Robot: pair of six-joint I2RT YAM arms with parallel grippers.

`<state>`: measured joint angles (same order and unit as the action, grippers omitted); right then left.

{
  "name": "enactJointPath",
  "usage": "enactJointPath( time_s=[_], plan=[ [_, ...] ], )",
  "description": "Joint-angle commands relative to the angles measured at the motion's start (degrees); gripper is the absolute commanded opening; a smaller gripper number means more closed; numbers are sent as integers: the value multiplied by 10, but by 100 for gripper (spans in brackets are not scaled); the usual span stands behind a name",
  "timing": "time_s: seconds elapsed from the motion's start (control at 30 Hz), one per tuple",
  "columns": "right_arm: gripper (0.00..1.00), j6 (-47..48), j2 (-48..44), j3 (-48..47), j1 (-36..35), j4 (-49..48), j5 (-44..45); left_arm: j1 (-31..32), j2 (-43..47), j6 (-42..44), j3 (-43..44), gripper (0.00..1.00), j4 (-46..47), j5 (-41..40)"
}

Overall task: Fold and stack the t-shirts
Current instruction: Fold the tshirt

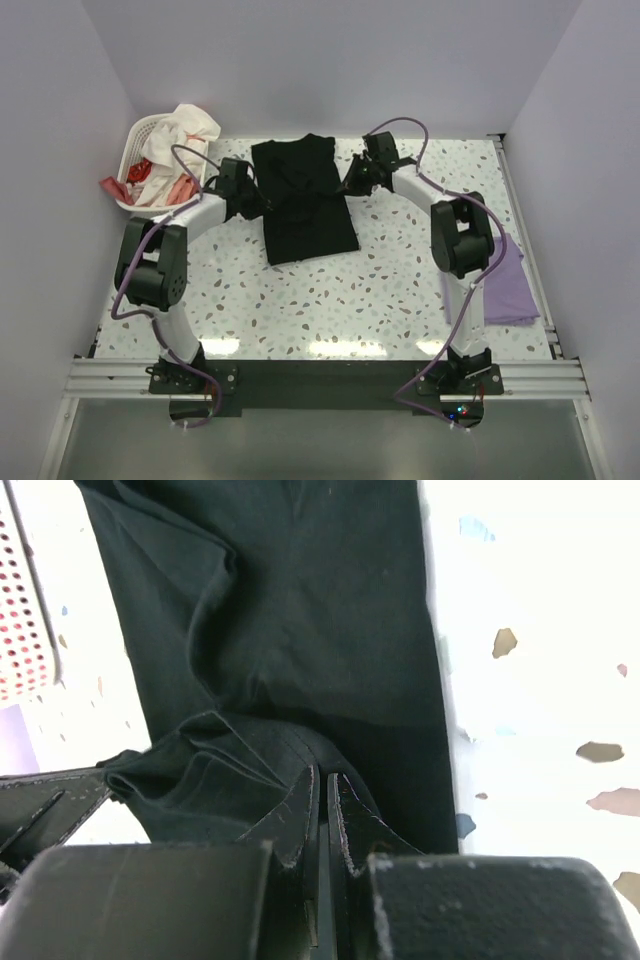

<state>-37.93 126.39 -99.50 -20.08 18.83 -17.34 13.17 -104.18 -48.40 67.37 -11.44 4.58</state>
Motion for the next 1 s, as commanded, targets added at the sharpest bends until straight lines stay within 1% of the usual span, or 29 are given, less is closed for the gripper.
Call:
enactJointPath(
  time_s=[0.0, 0.4, 0.43, 0.47, 0.5, 0.53, 0.57, 0.6, 0.67, 0.7, 0.73, 0.8, 0.87, 0.9, 0.93, 0.97],
  plan=[
    [0, -10, 5, -32, 13, -13, -20, -12, -11, 18, 32, 0, 12, 8],
    [0, -12, 54, -96, 28, 7, -26, -30, -62, 39, 70, 0, 23, 26],
    [1, -9, 58, -100, 28, 7, -29, -31, -64, 42, 72, 1, 21, 25],
    [5, -7, 61, -108, 28, 10, -30, -31, -66, 45, 73, 6, 24, 27],
    [14, -5, 64, -112, 29, 14, -30, -35, -66, 48, 73, 11, 27, 29],
    [19, 3, 68, -124, 30, 18, -30, -38, -66, 54, 75, 17, 28, 30],
    [24, 7, 68, -128, 31, 27, -33, -42, -59, 59, 76, 33, 31, 32],
    [35, 11, 67, -133, 34, 31, -34, -49, -53, 63, 71, 43, 35, 35],
    [46, 29, 54, -139, 34, 50, -24, -55, -26, 72, 65, 59, 45, 34],
    [55, 36, 48, -138, 34, 53, -19, -58, -15, 74, 53, 62, 48, 32],
    [57, 48, 37, -127, 35, 56, -12, -57, -4, 75, 47, 64, 53, 26],
    [61, 62, 3, -107, 33, 57, 12, -52, 26, 69, 22, 65, 62, 31],
    [62, 64, -32, -65, 25, 37, 17, -40, 47, 61, -6, 63, 79, 26],
    [62, 67, -40, -54, 22, 32, 23, -23, 48, 55, -10, 61, 84, 26],
    [61, 70, -46, -40, 18, 31, 24, -12, 48, 51, -12, 52, 81, 25],
    [61, 73, -52, -36, 8, 26, 26, -3, 41, 46, -15, 47, 84, 25]
  ],
)
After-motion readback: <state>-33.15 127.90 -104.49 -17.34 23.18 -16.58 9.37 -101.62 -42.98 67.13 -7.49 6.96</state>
